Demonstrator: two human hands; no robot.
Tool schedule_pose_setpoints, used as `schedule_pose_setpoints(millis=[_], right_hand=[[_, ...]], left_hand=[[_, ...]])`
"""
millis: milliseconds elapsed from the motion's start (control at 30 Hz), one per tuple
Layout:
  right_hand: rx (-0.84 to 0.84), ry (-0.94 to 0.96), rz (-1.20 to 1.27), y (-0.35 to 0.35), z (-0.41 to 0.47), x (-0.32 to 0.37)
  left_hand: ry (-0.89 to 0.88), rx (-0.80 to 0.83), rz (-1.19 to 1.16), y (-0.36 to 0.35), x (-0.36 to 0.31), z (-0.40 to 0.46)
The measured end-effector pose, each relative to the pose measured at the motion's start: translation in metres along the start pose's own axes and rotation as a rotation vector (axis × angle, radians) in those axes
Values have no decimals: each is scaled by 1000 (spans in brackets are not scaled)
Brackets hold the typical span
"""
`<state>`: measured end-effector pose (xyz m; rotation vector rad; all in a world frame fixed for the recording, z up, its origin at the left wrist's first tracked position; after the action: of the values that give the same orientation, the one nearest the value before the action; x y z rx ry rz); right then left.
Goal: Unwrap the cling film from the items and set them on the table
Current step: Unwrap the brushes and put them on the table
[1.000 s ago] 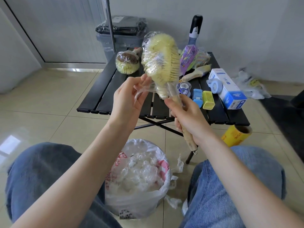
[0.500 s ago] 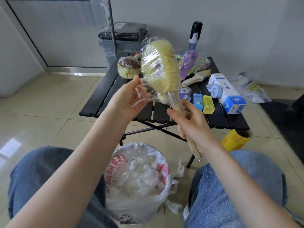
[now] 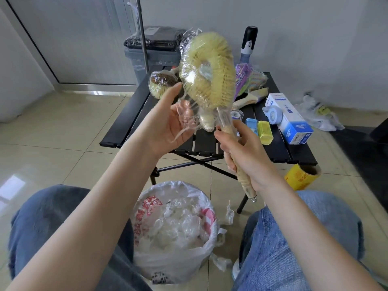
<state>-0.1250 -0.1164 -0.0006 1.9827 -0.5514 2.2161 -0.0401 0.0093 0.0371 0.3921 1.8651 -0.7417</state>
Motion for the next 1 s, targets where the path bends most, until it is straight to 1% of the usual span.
schedule_pose_setpoints(millis=[167, 267, 300, 367, 467, 500, 567, 633, 700, 767, 833, 867, 967, 1000], right_hand=[[-8, 46, -50, 4, -1, -1], [-2, 63, -70, 6, -2, 0], [-5, 67, -75, 7, -2, 0], [-9, 70, -73, 9, -3, -3], [0, 61, -72, 14, -8, -8], [-8, 54, -79, 16, -9, -10], [-73, 41, -105, 24, -9, -14], [-156, 52, -163, 34, -7, -15], [-198, 81, -266, 40, -5, -13], [-205, 73, -335, 42, -4, -12], [-201, 41, -375, 41, -3, -11], [-203, 44, -439, 40, -3, -8], [-220, 101, -714, 36, -2, 0], [-232, 115, -780, 34, -2, 3]], left_hand=[[15, 77, 50, -8, -1, 1], [25, 132, -48, -6, 3, 2], [15, 126, -69, -4, 3, 3], [0, 64, -116, 5, 3, 7], [-47, -85, -152, 19, 1, 12], [-92, -142, -118, 23, -1, 13], [-245, -255, -30, 29, -5, 12], [-372, -281, 18, 25, -9, 6], [-431, -276, 73, 18, -9, 1], [-423, -289, 118, 15, -7, 0], [-387, -298, 156, 14, -3, 0], [-356, -298, 155, 15, 0, 2], [-182, -273, 111, 17, 12, 8], [-129, -253, 158, 17, 15, 8]])
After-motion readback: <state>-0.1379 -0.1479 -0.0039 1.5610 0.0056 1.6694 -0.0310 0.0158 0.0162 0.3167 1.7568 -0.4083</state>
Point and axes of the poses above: each hand's wrist, its own z-axis towards the middle knuckle, its own y-axis out of the back of the hand, x = y × z, the point moved 5 cm from there along z, towards the middle knuckle, and after that the axes turned 14 degrees about z, right-handed, at the moved point
